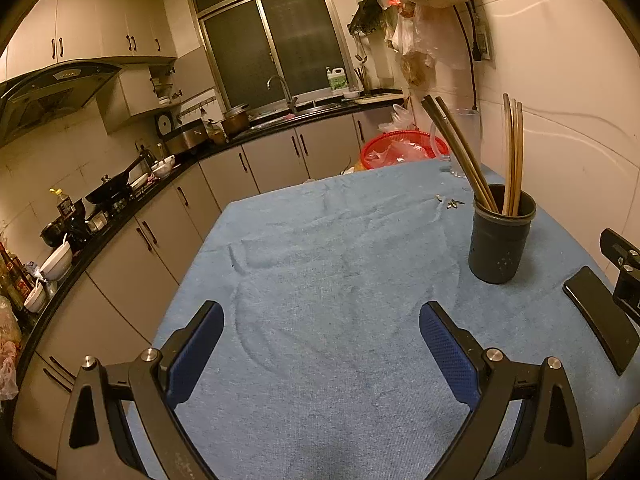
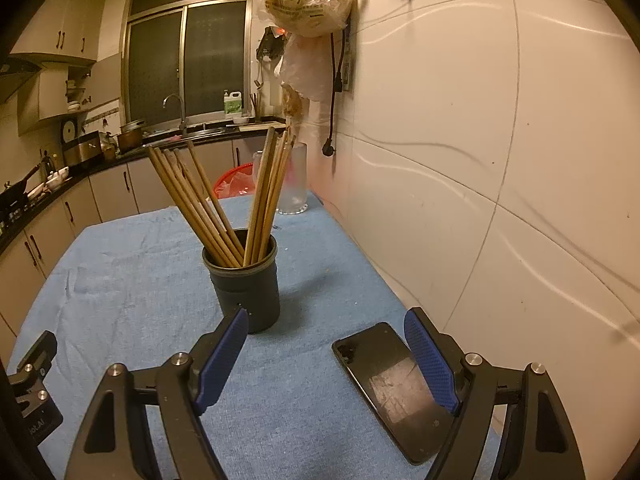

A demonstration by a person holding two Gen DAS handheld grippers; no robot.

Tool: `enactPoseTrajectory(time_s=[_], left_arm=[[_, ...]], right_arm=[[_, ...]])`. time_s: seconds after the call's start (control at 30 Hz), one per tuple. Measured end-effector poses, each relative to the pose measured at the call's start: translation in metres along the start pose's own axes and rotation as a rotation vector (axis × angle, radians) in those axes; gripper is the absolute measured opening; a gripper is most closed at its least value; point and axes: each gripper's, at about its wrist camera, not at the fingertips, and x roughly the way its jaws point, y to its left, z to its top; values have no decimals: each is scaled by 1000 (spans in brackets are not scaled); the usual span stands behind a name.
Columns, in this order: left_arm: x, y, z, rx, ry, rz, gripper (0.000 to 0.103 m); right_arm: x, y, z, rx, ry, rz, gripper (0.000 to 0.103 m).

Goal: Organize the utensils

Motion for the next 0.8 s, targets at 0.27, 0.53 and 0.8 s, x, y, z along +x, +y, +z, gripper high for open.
enactPoseTrajectory(time_s=[0.27, 0.53, 0.8], left_arm=[[1, 0, -2, 5, 10, -6, 98], [1, 1, -3, 8, 12, -12, 98], [1, 1, -5, 12, 16, -15, 98]], right_arm=[[3, 3, 0, -11, 10, -3, 83], [5, 6, -2, -18, 18, -4, 83], [4, 7, -2, -22, 17, -6, 83]])
